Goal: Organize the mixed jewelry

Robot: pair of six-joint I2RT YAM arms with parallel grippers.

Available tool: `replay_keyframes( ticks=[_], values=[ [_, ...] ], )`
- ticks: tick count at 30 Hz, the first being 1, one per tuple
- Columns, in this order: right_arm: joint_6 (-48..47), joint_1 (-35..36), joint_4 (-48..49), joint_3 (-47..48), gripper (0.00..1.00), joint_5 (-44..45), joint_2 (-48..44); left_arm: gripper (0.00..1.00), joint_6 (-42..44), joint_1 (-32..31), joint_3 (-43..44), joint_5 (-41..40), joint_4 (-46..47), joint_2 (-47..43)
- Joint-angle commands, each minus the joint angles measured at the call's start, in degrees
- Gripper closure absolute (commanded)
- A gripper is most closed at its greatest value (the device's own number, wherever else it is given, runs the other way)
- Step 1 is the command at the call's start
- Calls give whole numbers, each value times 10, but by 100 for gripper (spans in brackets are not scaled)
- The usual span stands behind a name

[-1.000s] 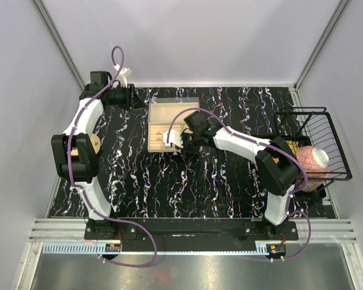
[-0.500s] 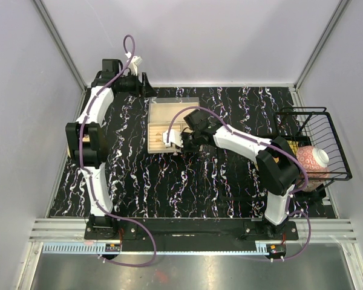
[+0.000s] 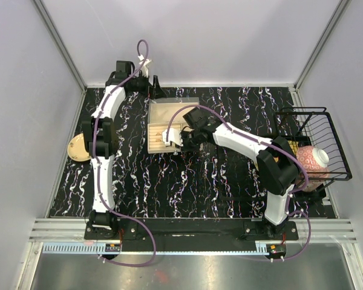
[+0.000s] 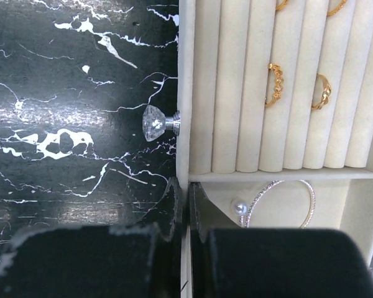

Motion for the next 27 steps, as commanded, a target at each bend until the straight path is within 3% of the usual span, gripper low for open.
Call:
replay_keyframes(
  ticks=[1, 14, 27],
  values=[
    [-6, -3, 5, 37, 100, -5, 6, 1, 12, -17, 49, -1, 15, 25],
    [-1, -4, -7, 55, 100, -10, 21, 1, -11, -33, 44, 21, 21, 46],
    [16, -3, 17, 44, 100, -12, 15, 1, -33, -41, -16, 72, 45, 21]
  ],
)
